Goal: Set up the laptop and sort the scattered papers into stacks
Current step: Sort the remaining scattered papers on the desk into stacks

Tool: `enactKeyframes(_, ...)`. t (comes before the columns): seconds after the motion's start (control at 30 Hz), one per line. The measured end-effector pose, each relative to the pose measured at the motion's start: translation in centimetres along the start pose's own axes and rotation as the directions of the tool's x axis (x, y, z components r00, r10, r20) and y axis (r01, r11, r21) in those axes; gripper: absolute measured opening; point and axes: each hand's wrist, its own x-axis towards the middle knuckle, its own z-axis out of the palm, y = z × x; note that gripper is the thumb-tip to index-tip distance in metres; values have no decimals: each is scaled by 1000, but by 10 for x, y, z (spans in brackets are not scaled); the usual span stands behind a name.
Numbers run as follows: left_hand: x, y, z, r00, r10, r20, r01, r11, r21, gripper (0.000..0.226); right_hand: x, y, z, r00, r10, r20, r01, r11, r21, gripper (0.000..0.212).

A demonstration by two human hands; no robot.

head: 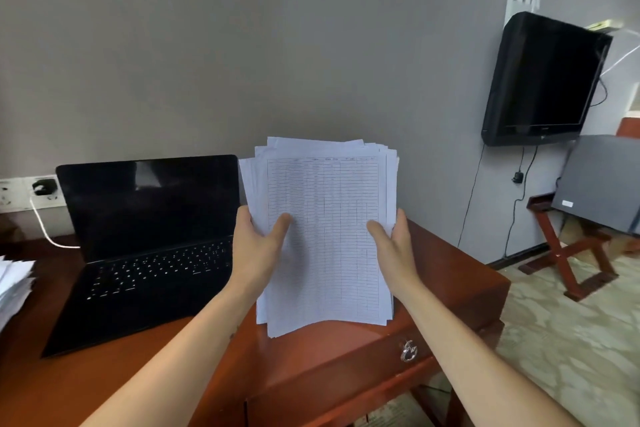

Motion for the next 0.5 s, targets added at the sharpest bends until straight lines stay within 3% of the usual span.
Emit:
enactKeyframes(0.2, -6, 8, -1, 991, 115, 74, -116, 993, 17, 62, -7, -5, -7, 999, -14, 42, 16, 999, -42, 38)
enactKeyframes(0.37, -8, 7, 3, 964, 254, 75, -260, 962, 80, 42, -9, -15, 3, 995, -97, 6, 97, 988, -124, 39)
enactKeyframes(0.5, 4, 13, 1, 977, 210, 33, -212, 975, 61, 48, -8, -22, 8, 992, -120, -35, 117, 990, -85, 41)
